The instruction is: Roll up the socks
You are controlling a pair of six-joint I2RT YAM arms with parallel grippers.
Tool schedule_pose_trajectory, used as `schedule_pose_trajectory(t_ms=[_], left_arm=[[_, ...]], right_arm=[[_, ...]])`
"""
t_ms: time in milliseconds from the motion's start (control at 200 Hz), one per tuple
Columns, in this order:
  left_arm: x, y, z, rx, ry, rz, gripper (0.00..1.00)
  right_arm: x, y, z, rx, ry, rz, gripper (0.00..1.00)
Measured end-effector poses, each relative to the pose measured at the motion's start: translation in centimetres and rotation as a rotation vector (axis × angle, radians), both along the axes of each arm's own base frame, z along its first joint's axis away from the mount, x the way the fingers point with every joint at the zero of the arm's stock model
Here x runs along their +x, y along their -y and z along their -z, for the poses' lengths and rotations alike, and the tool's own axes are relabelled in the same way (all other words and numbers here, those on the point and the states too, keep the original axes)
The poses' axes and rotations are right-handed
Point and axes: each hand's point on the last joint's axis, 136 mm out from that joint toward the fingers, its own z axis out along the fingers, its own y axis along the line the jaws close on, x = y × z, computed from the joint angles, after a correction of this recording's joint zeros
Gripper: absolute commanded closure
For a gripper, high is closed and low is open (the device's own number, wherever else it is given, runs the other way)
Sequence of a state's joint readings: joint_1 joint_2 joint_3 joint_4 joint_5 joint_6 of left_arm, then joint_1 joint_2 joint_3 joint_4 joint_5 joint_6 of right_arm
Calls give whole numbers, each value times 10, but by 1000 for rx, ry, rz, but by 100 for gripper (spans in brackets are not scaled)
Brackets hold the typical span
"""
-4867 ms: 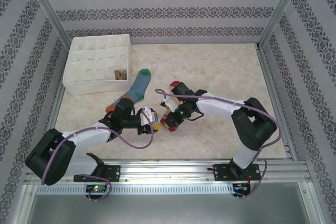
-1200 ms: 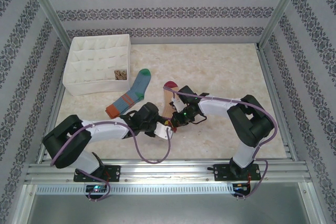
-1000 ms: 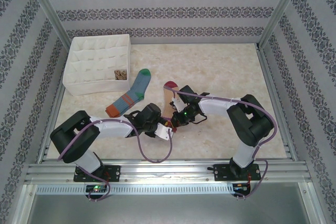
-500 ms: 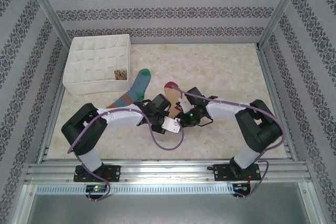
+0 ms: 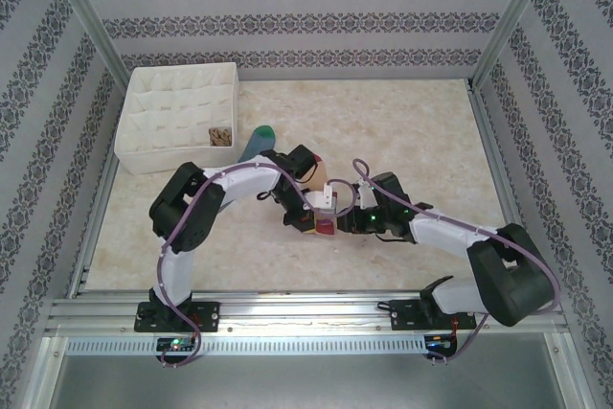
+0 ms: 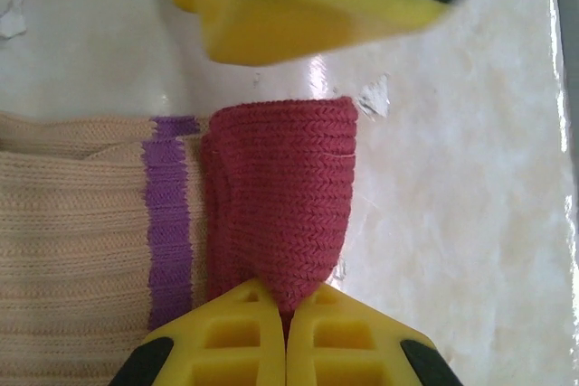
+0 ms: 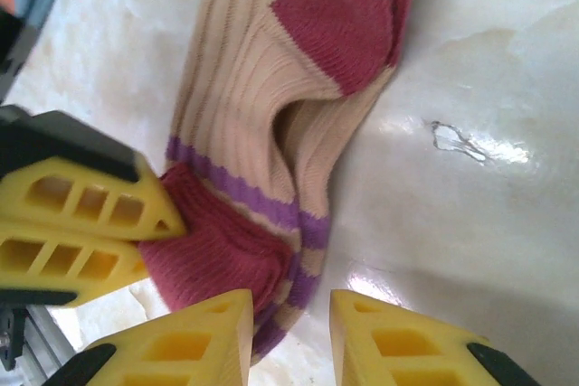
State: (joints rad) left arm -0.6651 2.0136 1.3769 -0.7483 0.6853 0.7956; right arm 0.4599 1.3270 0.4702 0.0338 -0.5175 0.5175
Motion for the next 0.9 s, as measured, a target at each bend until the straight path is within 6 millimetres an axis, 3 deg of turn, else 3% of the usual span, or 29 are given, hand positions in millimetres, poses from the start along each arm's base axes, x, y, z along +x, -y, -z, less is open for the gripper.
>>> schedule_pose_trajectory(t_ms=[380, 615, 725, 899], left_arm=[[12, -1, -1, -26, -237, -164, 100], [17, -4, -6, -62, -308, -223, 100], [21, -6, -6, -71, -342, -255, 100], [26, -12, -2, -65, -391, -308, 100]], right_arm=[[10, -16, -12, 128, 115, -24, 48], [7, -33, 0, 122, 93, -102, 47], [7, -43, 5, 126, 79, -139, 54], [5, -50, 12, 117, 64, -167, 81]])
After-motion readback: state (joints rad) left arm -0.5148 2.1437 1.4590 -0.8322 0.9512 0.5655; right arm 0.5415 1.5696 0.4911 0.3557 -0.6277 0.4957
